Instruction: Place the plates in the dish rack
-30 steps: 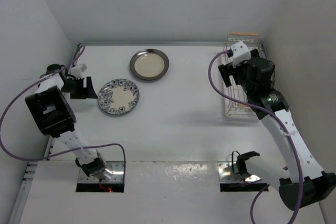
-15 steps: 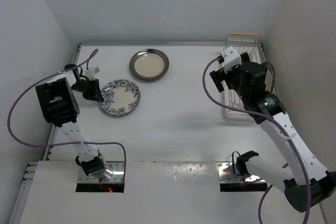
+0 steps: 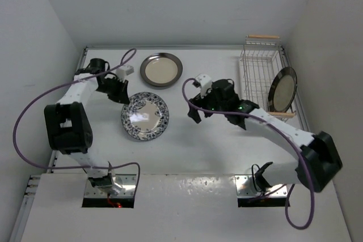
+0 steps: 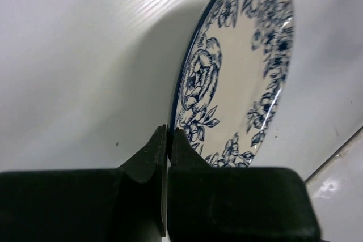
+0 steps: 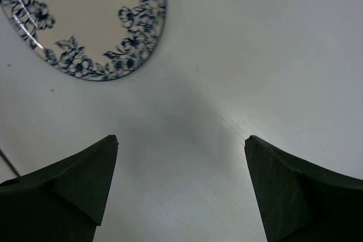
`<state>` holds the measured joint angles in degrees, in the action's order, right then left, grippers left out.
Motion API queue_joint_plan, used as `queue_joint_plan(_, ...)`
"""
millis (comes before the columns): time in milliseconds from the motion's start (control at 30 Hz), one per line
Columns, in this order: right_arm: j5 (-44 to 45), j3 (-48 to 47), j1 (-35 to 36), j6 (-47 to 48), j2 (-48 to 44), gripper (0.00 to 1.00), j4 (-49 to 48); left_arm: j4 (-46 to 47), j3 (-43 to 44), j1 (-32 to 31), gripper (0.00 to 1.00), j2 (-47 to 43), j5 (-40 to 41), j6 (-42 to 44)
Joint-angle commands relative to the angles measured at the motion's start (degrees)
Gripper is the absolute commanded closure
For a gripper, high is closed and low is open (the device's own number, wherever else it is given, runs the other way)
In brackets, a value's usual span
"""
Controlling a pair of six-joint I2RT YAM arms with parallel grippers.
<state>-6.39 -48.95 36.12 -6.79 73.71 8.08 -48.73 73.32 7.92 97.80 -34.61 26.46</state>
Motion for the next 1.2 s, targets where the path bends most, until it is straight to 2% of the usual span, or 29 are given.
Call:
queue_joint_plan(0,-8.79,-5.78,3.42,-7.44,9.39,0.09,-9.65,-1.98,0.16,-6.15,1.0,-9.53,-2.83,6.93)
queue_joint_plan(133,-13.72,-10.46,3.35,-13.15,21.09,0.1,-14.39,-4.08,-0.37,-11.69,1.0,-14.02,-3.53,9.4)
queue_joint_plan(167,-15.73,-10.64,3.08,-14.21,22.25,0.1,-19.97,-4.88,-0.37,-12.22,1.0,-14.65,-4.14,9.4)
queue_joint_plan(267,-16.89,-12.04,3.34,-17.64,28.31,0.1,-26.76,-4.88,-0.99,-13.55,1.0,-17.02,-5.99,10.63)
queue_joint_plan(333,-18.9,-12.66,3.52,-21.06,32.89,0.15,-28.63,-4.88,-0.99,-14.16,1.0,-17.81,-7.22,11.16)
queue_joint_plan(400,-20.84,-13.72,3.61,-24.04,35.52,0.27,-32.67,-4.88,-0.99,-14.16,1.0,-18.35,-8.71,11.77)
queue_joint_plan(433,-22.77,-13.72,3.87,-25.72,36.58,0.47,-34.51,-4.88,-0.99,-14.69,1.0,-18.35,-8.72,11.77)
queue_joint_plan(533,-22.7,-11.79,4.22,-27.93,36.16,0.78,-38.13,-4.88,-0.99,-14.17,1.0,-18.87,-8.72,11.17)
queue_joint_plan(567,-22.09,-11.26,4.14,-28.63,35.54,0.94,-38.66,-4.36,-0.46,-13.55,1.0,-18.87,-8.2,10.46)
queue_joint_plan(600,-20.6,-10.82,4.22,-28.89,34.93,1.0,-39.01,-3.83,-0.46,-13.55,1.0,-18.87,-8.19,10.46)
queue_joint_plan(700,-16.56,-7.31,3.43,-28.9,30.27,1.0,-39.28,-0.59,0.77,-12.23,1.0,-18.87,-2.24,4.5)
queue_joint_plan(733,-14.46,-6.34,3.43,-28.81,27.83,1.0,-38.58,0.21,1.47,-12.23,0.81,-18.87,0.31,2.39)
queue_joint_plan(800,-9.53,-5.99,2.56,-27.58,23.42,1.0,-35.26,0.91,4.44,-10.74,0.54,-18.18,7.06,-2.54)
queue_joint_plan(833,-7.51,-6.24,2.73,-26.01,19.75,1.0,-32.1,0.92,5.68,-10.21,0.42,-18.17,9.01,-4.03)
queue_joint_plan(867,-0.53,-6.94,2.82,-23.82,16.15,1.0,-28.76,0.92,7.7,-9.08,0.33,-18.17,12.25,-6.22)
queue_joint_plan(933,3.82,-7.74,2.64,-20.05,10.51,1.0,-23.06,1.61,9.29,-7.93,0.28,-18.87,15.78,-8.25)
queue_joint_plan(967,10.81,-9.13,2.64,-18.63,5.27,1.0,-22.06,2.14,9.3,-7.31,0.23,-18.87,17.37,-9.22)
queue_joint_plan(1033,16.55,-11.15,1.94,-13.97,1.89,1.0,-18.73,3.2,9.91,-5.73,0.2,-20.27,21.06,-10.55)
queue_joint_plan(1067,19.2,-11.78,1.24,-12.74,-2.22,1.0,-18.02,3.9,9.91,-5.73,0.2,-20.89,21.86,-11.25)
queue_joint_plan(1133,25.08,-14.84,-0.78,-7.99,-4.44,1.0,-14.87,3.91,9.3,-4.33,0.2,-20.89,22.56,-11.25)
queue_joint_plan(1167,26.59,-15.82,-2.18,-3.37,-6.98,1.0,-13.89,3.91,8.43,-4.32,0.2,-20.89,23.09,-11.25)
